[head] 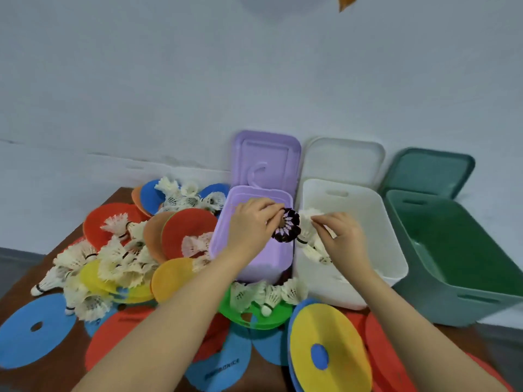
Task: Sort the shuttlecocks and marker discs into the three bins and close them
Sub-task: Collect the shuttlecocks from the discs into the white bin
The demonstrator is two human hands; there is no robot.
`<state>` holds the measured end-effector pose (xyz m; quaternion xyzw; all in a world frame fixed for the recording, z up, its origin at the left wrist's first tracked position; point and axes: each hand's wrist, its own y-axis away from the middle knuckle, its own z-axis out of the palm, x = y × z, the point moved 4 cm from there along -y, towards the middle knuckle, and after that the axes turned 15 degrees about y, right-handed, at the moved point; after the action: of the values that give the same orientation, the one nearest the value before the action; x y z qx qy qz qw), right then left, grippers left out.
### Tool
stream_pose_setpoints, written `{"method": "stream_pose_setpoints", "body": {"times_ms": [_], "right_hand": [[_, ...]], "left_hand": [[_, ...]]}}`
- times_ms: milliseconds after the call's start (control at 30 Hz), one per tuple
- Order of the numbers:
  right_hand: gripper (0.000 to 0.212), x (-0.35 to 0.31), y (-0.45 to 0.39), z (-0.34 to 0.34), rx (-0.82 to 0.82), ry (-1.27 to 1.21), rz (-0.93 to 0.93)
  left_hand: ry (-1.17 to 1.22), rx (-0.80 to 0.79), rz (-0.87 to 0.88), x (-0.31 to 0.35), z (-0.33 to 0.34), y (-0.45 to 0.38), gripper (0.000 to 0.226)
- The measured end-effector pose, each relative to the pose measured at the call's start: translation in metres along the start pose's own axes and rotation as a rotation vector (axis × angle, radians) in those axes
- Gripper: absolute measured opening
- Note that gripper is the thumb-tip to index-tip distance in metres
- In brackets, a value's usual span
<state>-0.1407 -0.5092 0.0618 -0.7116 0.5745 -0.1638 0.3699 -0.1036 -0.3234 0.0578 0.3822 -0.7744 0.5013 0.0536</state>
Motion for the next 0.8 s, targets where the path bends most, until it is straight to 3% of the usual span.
{"method": "stream_pose_setpoints", "body": {"times_ms": [200, 367, 600, 800], "right_hand": [[0.009, 0.084, -0.018, -0.004, -0.117, 0.129, 0.098], [0.018, 0.114, -0.013, 0.009, -0.236, 0.144, 0.141], [0.02, 0.095, 0.011, 0.026, -0.302, -0.008, 0.021], [0.025, 0.05, 0.019, 0.04, -0.372, -0.147, -0.108]], "left_hand": [[-0.021, -0.157, -0.05, 0.018, 0.08, -0.046, 0.034], [-0.1, -0.399, -0.198, 0.015, 0.113, -0.047, 0.036], [-0.126, -0.338, -0.104, 0.011, 0.085, -0.014, 0.041], [-0.176, -0.3, -0.225, -0.01, 0.044, 0.029, 0.041]]}}
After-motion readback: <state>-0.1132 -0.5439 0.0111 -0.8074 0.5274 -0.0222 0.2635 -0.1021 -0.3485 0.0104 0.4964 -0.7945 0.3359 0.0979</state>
